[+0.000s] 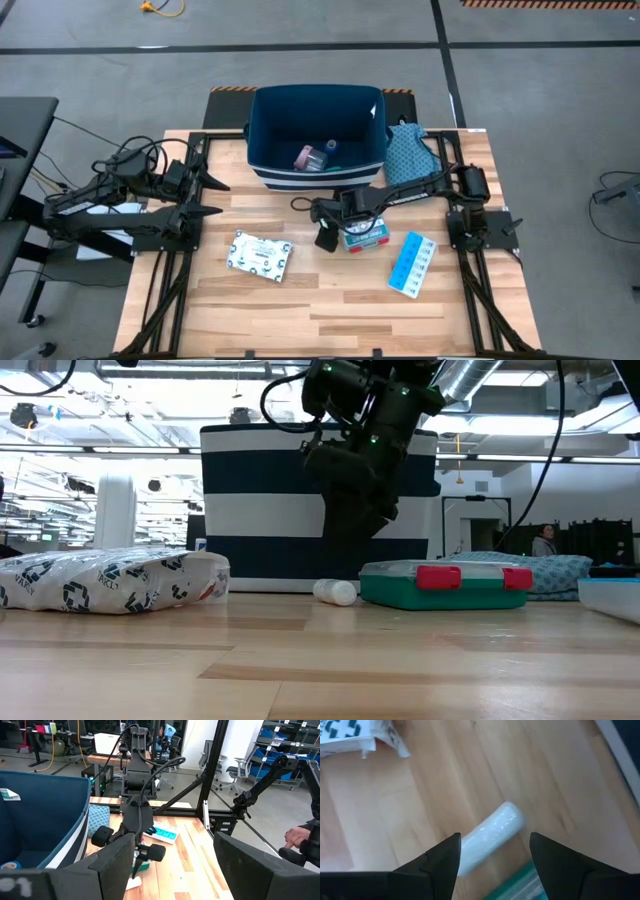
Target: Pick & place medical supplies in basket/bin
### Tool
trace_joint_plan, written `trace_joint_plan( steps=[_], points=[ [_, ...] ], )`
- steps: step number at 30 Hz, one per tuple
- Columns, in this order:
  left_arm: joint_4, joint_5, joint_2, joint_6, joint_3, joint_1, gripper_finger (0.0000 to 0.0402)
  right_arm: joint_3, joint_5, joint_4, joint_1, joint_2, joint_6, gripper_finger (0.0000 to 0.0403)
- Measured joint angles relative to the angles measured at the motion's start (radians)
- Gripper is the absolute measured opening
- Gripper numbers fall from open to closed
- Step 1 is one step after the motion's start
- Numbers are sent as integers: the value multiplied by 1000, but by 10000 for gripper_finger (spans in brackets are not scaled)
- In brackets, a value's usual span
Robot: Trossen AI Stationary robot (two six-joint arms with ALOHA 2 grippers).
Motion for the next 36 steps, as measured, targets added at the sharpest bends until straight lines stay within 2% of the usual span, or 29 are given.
trace_joint_plan(
  steps=[7,20,24,32,36],
  points=[
    [0,0,0,0,0,0,261,31,-40,0,6,73,0,230],
    [-2,0,0,1,0,0,261,206,-46,-135,10,241,-7,221],
    [-2,0,0,1,0,0,261,238,-49,-153,10,255,-13,187],
    [-2,0,0,1,0,0,261,288,-57,-134,7,259,-19,92],
    [-2,0,0,2,0,0,261,334,-90,-136,6,258,-31,53]
  ],
)
